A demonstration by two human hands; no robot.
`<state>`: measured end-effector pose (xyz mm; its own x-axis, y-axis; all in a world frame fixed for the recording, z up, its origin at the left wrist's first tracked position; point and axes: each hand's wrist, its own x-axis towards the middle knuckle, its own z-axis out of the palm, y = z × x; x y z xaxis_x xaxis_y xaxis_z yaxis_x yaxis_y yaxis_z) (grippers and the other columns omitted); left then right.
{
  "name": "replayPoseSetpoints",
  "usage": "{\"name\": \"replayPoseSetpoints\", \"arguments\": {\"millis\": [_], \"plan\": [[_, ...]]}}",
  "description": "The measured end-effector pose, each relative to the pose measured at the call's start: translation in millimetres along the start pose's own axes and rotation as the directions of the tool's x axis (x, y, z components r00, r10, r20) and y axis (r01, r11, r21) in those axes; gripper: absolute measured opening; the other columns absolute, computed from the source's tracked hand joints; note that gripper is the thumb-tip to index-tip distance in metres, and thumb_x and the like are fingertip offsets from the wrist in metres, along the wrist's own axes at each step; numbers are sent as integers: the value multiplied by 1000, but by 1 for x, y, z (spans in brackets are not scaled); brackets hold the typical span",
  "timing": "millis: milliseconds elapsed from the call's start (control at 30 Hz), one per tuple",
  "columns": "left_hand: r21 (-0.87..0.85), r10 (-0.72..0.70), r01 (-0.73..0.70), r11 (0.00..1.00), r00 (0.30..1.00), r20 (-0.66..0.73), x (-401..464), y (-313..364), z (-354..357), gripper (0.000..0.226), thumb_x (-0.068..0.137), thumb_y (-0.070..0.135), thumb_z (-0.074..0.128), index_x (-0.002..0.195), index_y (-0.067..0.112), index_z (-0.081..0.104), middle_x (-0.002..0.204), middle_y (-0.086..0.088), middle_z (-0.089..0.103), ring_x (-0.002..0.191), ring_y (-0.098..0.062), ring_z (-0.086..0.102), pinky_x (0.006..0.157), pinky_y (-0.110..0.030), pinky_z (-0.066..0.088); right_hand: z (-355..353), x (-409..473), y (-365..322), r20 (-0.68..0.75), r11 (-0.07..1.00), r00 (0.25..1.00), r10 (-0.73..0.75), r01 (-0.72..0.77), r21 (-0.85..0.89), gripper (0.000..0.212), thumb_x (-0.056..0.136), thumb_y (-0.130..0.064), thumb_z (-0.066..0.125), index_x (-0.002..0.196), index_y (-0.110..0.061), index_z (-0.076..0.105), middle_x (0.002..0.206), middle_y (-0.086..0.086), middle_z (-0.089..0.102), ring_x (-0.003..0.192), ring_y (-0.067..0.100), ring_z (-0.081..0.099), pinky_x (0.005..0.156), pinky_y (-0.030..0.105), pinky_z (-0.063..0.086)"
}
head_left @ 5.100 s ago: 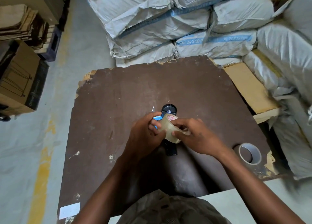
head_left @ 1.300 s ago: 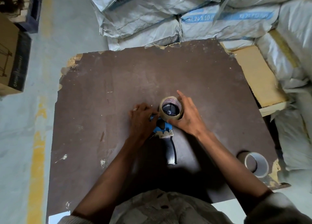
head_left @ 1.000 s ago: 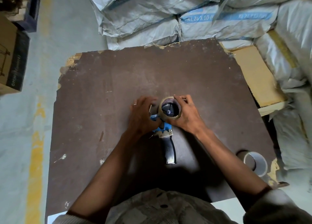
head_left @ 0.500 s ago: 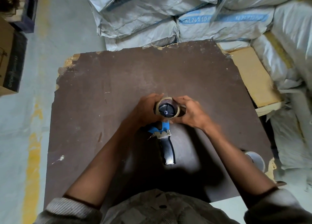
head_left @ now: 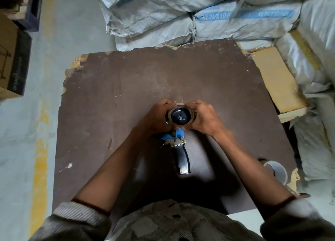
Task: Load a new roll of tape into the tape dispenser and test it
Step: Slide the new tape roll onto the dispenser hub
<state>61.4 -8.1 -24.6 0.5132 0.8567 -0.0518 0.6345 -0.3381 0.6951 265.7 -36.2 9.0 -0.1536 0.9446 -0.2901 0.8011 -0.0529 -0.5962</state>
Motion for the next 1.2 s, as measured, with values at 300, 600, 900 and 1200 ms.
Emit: {"name": "replayPoseSetpoints", "arguments": {"millis": [300, 600, 900, 1200], "plan": [[18, -67, 66, 998, 997, 36, 2, 3, 3, 81, 47, 42, 82, 121, 12, 67, 102, -8, 61, 87, -25, 63, 77, -37, 55, 10, 2, 5, -10, 992, 997, 76, -74, 104, 74, 53, -23, 98, 121, -16, 72, 113, 0, 67, 104, 19, 67, 101, 33, 53], [59, -106, 104, 993, 994, 39, 5, 0, 10, 92, 41, 62, 66, 123, 21, 66, 105, -5, 64, 90, -28, 66, 84, -44, 55, 10, -1, 4, 3, 996, 998, 68, -68, 65, 76, 54, -23, 100, 124, -15, 72, 113, 0, 71, 98, 14, 67, 96, 19, 50], [117, -161, 152, 981, 985, 66, 8, -3, 18, 82, 40, 46, 81, 117, 20, 68, 102, -3, 64, 91, -26, 65, 88, -45, 52, 19, 3, 13, 10, 993, 996, 84, -84, 85, 79, 52, -20, 100, 125, -14, 72, 113, 0, 72, 103, 16, 69, 97, 19, 50], [196, -197, 185, 963, 979, 44, 2, -4, 22, 96, 49, 55, 76, 137, 23, 54, 121, -1, 62, 113, -24, 60, 103, -43, 32, 26, 5, 23, 52, 961, 986, 158, -166, 220, 87, 60, -9, 97, 139, -9, 61, 131, 2, 66, 112, 11, 62, 85, -10, 31]]}}
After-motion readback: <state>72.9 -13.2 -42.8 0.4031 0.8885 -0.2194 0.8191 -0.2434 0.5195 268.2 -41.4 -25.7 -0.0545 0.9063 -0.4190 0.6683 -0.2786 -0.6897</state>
